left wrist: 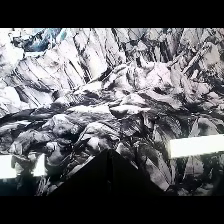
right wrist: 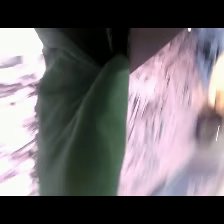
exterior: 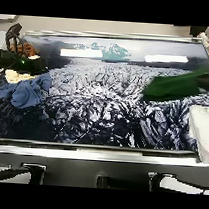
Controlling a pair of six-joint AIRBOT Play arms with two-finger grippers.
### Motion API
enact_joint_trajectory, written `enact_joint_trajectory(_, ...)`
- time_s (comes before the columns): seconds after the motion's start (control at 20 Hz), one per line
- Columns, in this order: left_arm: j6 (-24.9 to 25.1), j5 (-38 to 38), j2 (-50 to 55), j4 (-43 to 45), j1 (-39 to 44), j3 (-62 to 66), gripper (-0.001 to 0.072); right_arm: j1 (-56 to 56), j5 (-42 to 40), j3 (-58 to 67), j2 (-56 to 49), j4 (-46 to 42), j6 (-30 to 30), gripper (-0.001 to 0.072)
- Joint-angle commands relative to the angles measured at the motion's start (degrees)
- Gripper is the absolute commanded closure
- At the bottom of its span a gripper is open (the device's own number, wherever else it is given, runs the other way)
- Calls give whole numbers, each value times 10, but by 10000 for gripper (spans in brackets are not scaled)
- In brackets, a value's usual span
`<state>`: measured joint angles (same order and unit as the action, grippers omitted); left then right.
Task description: Fold the clothes and pants, and hang the long-sleeved shirts on hangers.
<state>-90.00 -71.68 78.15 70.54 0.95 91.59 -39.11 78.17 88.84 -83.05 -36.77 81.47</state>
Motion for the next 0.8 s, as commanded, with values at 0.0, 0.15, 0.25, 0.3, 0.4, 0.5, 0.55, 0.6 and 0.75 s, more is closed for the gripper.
enact_joint_trajectory(0.0,0,-1,0,0,9,0,677,-121,22,64,17,-27,50,675)
enact_joint_trajectory(0.15,0,-1,0,0,26,0,677,-193,23,88,17,-27,96,675)
enact_joint_trajectory(0.25,0,-1,0,0,36,0,676,-230,23,92,19,-27,116,675)
enact_joint_trajectory(0.3,1,-1,0,0,38,0,676,-246,23,92,21,-29,120,675)
enact_joint_trajectory(0.4,0,-1,0,0,42,0,676,-276,21,92,24,-34,151,676)
enact_joint_trajectory(0.5,0,-2,0,0,42,0,677,-298,25,92,24,-45,170,675)
enact_joint_trajectory(0.55,0,-3,0,0,42,0,677,-304,38,92,24,-63,171,675)
enact_joint_trajectory(0.6,0,-5,0,0,42,0,677,-306,56,91,24,-96,170,675)
enact_joint_trajectory(0.75,0,-9,-2,0,42,0,676,-306,116,67,32,-254,171,675)
